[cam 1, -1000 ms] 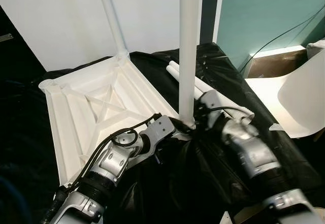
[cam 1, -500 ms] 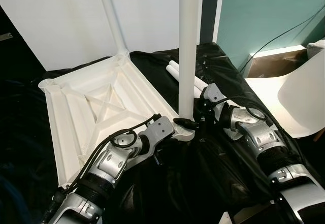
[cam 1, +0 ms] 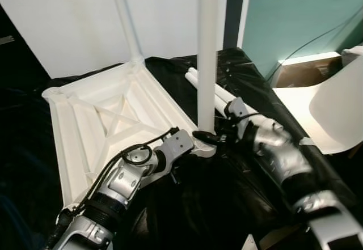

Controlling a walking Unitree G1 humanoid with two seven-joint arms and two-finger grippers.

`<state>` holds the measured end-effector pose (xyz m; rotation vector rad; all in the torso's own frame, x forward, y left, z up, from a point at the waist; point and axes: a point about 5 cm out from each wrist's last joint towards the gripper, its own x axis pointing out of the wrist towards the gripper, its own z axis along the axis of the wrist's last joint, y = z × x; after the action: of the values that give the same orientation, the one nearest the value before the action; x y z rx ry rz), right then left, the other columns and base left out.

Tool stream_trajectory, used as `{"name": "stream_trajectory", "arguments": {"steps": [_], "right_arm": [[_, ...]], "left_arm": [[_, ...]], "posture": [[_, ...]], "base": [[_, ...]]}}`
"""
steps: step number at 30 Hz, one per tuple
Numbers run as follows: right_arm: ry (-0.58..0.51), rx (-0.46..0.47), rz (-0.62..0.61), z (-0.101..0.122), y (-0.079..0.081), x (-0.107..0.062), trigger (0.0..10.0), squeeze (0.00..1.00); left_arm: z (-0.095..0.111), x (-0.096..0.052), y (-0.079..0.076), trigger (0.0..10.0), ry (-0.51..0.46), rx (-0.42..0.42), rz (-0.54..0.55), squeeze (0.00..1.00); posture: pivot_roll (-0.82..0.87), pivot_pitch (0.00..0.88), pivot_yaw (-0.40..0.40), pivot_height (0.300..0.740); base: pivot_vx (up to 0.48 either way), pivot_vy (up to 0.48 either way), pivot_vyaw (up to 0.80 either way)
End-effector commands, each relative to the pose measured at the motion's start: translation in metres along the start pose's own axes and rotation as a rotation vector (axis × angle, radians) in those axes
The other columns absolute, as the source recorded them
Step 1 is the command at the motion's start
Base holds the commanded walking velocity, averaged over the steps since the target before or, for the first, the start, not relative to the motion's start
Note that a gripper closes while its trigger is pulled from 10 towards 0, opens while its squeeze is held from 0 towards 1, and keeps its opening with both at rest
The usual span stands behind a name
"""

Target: Building children table

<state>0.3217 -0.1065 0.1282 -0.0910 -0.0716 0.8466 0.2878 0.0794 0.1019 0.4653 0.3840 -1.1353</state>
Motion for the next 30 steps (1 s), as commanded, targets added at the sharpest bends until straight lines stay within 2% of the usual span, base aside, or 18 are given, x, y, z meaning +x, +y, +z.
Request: {"name": "stream_trajectory", "arguments": {"steps": [1,2,5,14,15,16,17,23,24,28,30], "right_arm": [[-0.025,0.027,-0.154,-0.002,0.0,-0.006,0.0,0.0],[-0.041,0.046,-0.202,-0.007,0.011,-0.008,0.0,0.0],[-0.069,0.072,-0.267,-0.009,0.019,-0.01,0.0,0.0],[-0.097,0.096,-0.321,-0.004,0.021,-0.005,0.0,0.0],[-0.085,0.095,-0.306,-0.005,0.022,-0.005,4.7,0.0],[-0.085,0.095,-0.306,-0.005,0.022,-0.005,4.7,0.0],[-0.081,0.095,-0.278,-0.005,0.023,-0.004,10.0,1.0],[-0.067,0.065,-0.15,0.0,0.02,-0.003,10.0,1.0],[-0.038,0.041,-0.033,0.003,0.013,-0.003,10.0,0.0],[-0.018,0.027,0.043,0.006,0.006,-0.005,10.0,0.0],[-0.005,-0.004,0.108,0.011,-0.004,-0.006,10.0,0.0]], "left_arm": [[-0.027,0.009,-0.023,10.0,0.09,-0.071,-0.122,0.0],[-0.027,0.008,-0.023,10.0,0.091,-0.071,-0.124,0.0],[-0.028,0.007,-0.023,10.0,0.094,-0.07,-0.126,0.0],[-0.028,0.007,-0.023,10.0,0.098,-0.068,-0.132,0.0],[-0.028,0.007,-0.023,10.0,0.098,-0.068,-0.133,0.0],[-0.028,0.007,-0.023,10.0,0.098,-0.068,-0.133,0.0],[-0.028,0.007,-0.023,10.0,0.098,-0.069,-0.132,0.0],[-0.028,0.009,-0.022,10.0,0.096,-0.072,-0.131,0.0],[-0.027,0.01,-0.022,10.0,0.094,-0.072,-0.13,0.0],[-0.027,0.011,-0.022,10.0,0.092,-0.072,-0.129,0.0],[-0.027,0.011,-0.022,10.0,0.089,-0.073,-0.128,0.0]], "posture": [[0.06,0.0,0.062,0.74],[0.06,0.0,0.064,0.74],[0.05,0.0,0.068,0.74],[0.05,0.0,0.073,0.74],[0.05,0.0,0.073,0.74],[0.05,0.0,0.073,0.74],[0.05,0.0,0.073,0.74],[0.04,0.0,0.067,0.74],[0.04,0.0,0.058,0.74],[0.04,0.0,0.057,0.74],[0.05,0.0,0.056,0.74]], "base": [[0.0,0.0,0.0],[0.0,0.0,0.0],[0.0,0.0,0.0],[0.0,0.0,0.0],[0.0,0.0,0.0],[0.0,0.0,0.0],[0.0,0.0,0.0],[0.0,0.0,0.0],[0.0,0.0,0.0],[0.0,0.0,0.0],[0.0,0.0,0.0]]}}
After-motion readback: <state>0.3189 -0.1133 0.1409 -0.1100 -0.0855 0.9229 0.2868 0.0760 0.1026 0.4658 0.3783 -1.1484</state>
